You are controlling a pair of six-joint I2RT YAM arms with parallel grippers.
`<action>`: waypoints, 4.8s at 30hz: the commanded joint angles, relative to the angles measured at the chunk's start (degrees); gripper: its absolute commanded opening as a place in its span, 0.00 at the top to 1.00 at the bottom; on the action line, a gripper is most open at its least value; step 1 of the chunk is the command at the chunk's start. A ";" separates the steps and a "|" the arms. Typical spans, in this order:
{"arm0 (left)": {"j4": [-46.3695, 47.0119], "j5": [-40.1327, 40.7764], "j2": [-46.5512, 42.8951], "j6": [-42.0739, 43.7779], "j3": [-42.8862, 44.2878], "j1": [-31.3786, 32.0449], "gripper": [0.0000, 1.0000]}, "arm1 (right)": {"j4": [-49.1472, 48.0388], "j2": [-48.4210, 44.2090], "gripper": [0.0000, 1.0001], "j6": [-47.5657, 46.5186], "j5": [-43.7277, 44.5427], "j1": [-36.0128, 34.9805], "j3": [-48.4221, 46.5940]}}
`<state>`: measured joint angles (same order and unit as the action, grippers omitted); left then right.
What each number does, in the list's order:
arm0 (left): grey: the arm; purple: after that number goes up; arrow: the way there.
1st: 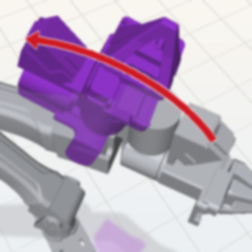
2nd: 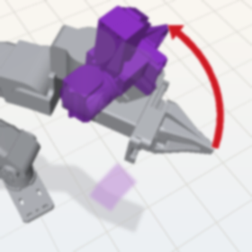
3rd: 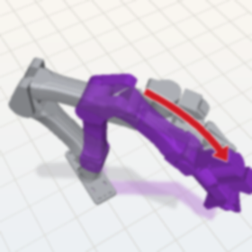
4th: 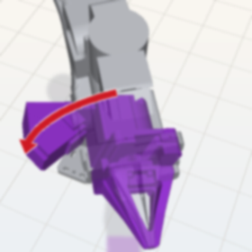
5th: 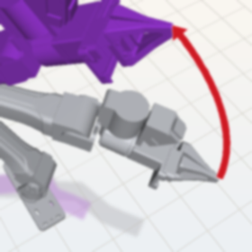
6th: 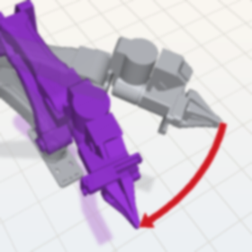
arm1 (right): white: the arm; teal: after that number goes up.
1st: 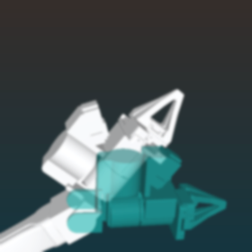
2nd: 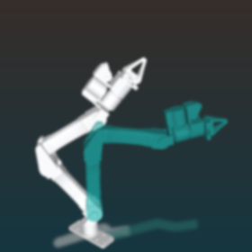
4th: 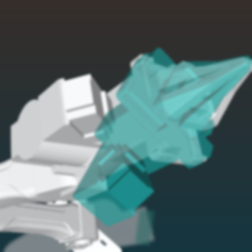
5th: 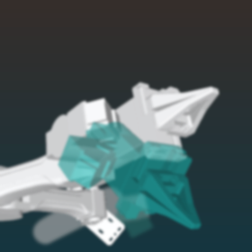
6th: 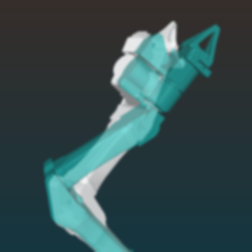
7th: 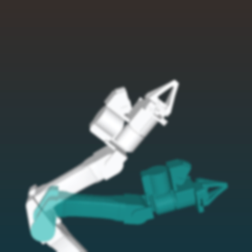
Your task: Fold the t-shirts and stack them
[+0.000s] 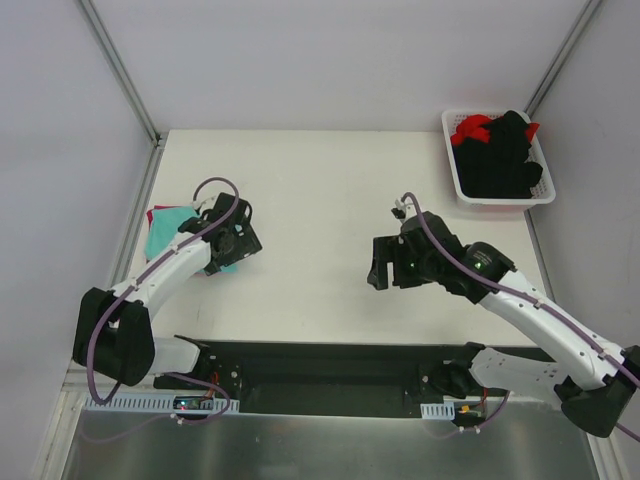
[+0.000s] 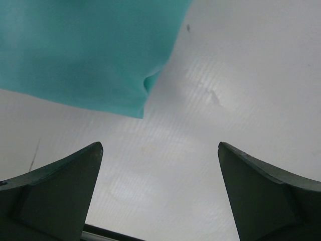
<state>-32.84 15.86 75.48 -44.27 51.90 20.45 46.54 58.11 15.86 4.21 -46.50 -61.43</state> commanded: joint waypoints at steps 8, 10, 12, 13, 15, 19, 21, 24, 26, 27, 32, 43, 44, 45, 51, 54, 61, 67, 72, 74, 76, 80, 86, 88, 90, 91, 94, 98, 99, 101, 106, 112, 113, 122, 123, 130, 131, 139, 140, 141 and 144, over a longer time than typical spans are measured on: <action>-4.42 1.46 -3.85 1.29 -5.76 -6.37 0.01 | -4.01 1.66 0.20 1.02 -1.04 -2.28 1.40; -4.51 1.02 -3.33 2.61 -3.83 -7.78 0.01 | -4.09 1.31 0.20 0.84 -0.87 -2.19 1.92; -4.95 0.58 -2.54 4.36 -0.59 -9.11 0.01 | -3.57 1.31 0.20 0.75 -0.43 -2.28 2.10; -5.04 0.93 -2.36 4.98 0.56 -9.20 0.01 | -3.57 1.13 0.19 0.67 -0.34 -2.19 2.36; -4.95 1.89 -1.13 6.47 3.80 -9.98 0.01 | -3.48 0.96 0.19 0.67 -0.25 -2.19 2.63; -3.90 1.90 3.26 9.02 9.09 -12.71 0.01 | -3.39 0.60 0.19 0.49 -0.34 -2.19 2.81; -2.76 1.02 6.51 10.96 11.45 -14.63 0.01 | -2.78 0.52 0.19 0.40 0.01 -2.19 2.72; -2.58 0.15 10.82 10.96 13.14 -17.53 0.01 | -1.99 -0.10 0.19 0.14 0.62 -2.28 2.98; -1.18 -2.05 12.66 10.96 12.88 -21.66 0.01 | -1.55 -0.71 0.19 -0.04 1.06 -2.10 3.16; -0.56 -2.23 13.11 11.13 12.53 -22.72 0.01 | -1.37 -0.89 0.19 -0.21 1.07 -2.19 3.33; 1.37 -5.13 16.35 10.97 12.26 -26.95 0.01 | -1.02 -0.71 0.19 -0.91 1.07 -1.84 3.95; 4.63 -10.32 26.81 10.34 14.63 -30.29 0.01 | -1.72 -0.89 0.18 -0.65 -1.83 -1.49 2.02; 4.54 -10.15 28.30 10.61 15.85 -30.38 0.01 | -1.46 -1.06 0.18 -0.74 -2.01 -1.49 1.23; 4.54 -9.88 29.10 10.78 16.47 -30.47 0.01 | -1.37 -0.98 0.18 -0.83 -2.27 -1.40 0.79; 4.45 -9.62 34.64 12.36 23.50 -30.73 0.01 | -0.23 -0.80 0.18 -1.88 -2.36 -1.40 -1.76; 4.45 -10.05 37.80 13.16 27.63 -30.82 0.01 | -0.31 -0.28 0.18 -2.32 -2.80 -1.14 -2.03; 4.63 -12.60 47.19 16.93 41.25 -30.82 0.01 | -0.14 1.39 0.17 -2.85 -3.68 -0.43 -3.26; 4.72 -15.06 52.03 16.93 50.39 -30.73 0.01 | 1.53 3.06 0.17 -3.38 -6.23 0.18 -6.77; 4.80 -15.68 56.61 17.29 58.39 -30.91 0.01 | 2.23 3.50 0.16 -3.38 -6.67 0.36 -7.65; 5.59 -18.40 58.72 17.37 61.20 -30.99 0.01 | 2.76 3.42 0.16 -3.20 -6.67 0.45 -7.74; 6.12 -20.41 60.73 17.99 63.58 -31.26 0.01 | 3.90 3.33 0.16 -3.11 -6.49 0.53 -8.00; 6.47 -22.70 63.29 17.29 69.29 -32.05 0.01 | 5.57 2.98 0.16 -3.20 -5.44 0.62 -8.53; 7.35 -22.81 59.27 15.27 66.32 -32.58 0.01 | 5.75 3.86 0.16 -2.15 -6.05 0.71 -9.59; 8.05 -22.54 54.54 15.70 63.61 -32.49 0.01 | 5.14 3.60 0.16 -1.80 -6.75 0.62 -9.33; 8.67 -23.06 48.40 15.36 61.67 -32.40 0.01 | 4.61 3.42 0.16 -1.36 -6.84 0.27 -9.15; 9.19 -23.24 46.27 15.27 59.48 -32.23 0.01 | 4.61 3.24 0.16 -1.18 -6.76 0.27 -9.06; 10.25 -24.47 38.70 15.53 56.83 -30.91 0.01 | 4.52 2.98 0.16 -0.83 -6.06 -0.61 -9.06; 11.30 -28.41 32.72 15.97 55.24 -27.66 0.01 | 5.13 2.10 0.16 -0.48 -5.09 -1.22 -9.41; 11.83 -29.90 31.93 15.80 54.98 -26.87 0.01 | 5.31 1.84 0.16 -0.22 -5.00 -1.49 -9.32; 12.71 -33.25 32.36 16.14 54.27 -24.15 0.01 | 5.49 1.31 0.16 0.05 -4.56 -1.58 -9.15; 12.71 -35.81 39.47 16.50 53.74 -20.62 0.01 | 7.16 -0.36 0.16 0.40 -2.63 -2.01 -9.15; 12.80 -37.65 47.38 17.73 55.76 -17.81 0.01 | 8.83 -1.77 0.15 0.40 -1.04 -2.01 -8.71; 12.80 -37.22 47.82 17.73 55.77 -17.81 0.01 | 8.83 -1.77 0.15 0.49 -1.04 -2.01 -8.53; 12.89 -36.25 53.01 18.26 59.90 -17.81 0.01 | 9.35 -0.89 0.15 0.23 -0.78 -1.93 -8.79; 12.89 -36.07 53.54 18.17 59.98 -17.81 0.01 | 9.44 -0.80 0.15 0.31 -0.78 -1.93 -8.88; 12.89 -30.19 56.08 19.40 61.91 -17.63 0.01 | 9.79 -0.19 0.14 0.05 -0.69 -1.93 -9.06; 12.89 -29.23 56.44 19.57 62.18 -17.63 0.01 | 9.88 -0.27 0.14 0.05 -0.60 -2.01 -9.06; 12.36 -26.93 61.01 21.24 67.45 -17.81 0.01 | 11.37 -0.36 0.14 0.14 -0.17 -2.01 -9.50; 12.36 -26.67 61.19 21.07 67.72 -17.81 0.01 | 11.64 -0.28 0.14 0.05 0.01 -1.93 -9.67; 12.36 -26.23 61.36 20.98 68.15 -17.81 0.01 | 11.81 -0.27 0.14 -0.12 0.01 -1.93 -9.94; 12.36 -24.56 61.89 21.33 68.95 -17.90 0.01 | 12.52 0.34 0.14 -0.21 0.01 -1.93 -11.08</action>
<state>-20.69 -11.88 137.38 -24.49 117.03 2.90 56.97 57.98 15.81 2.98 -48.23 -69.14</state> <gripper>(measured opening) 0.992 0.861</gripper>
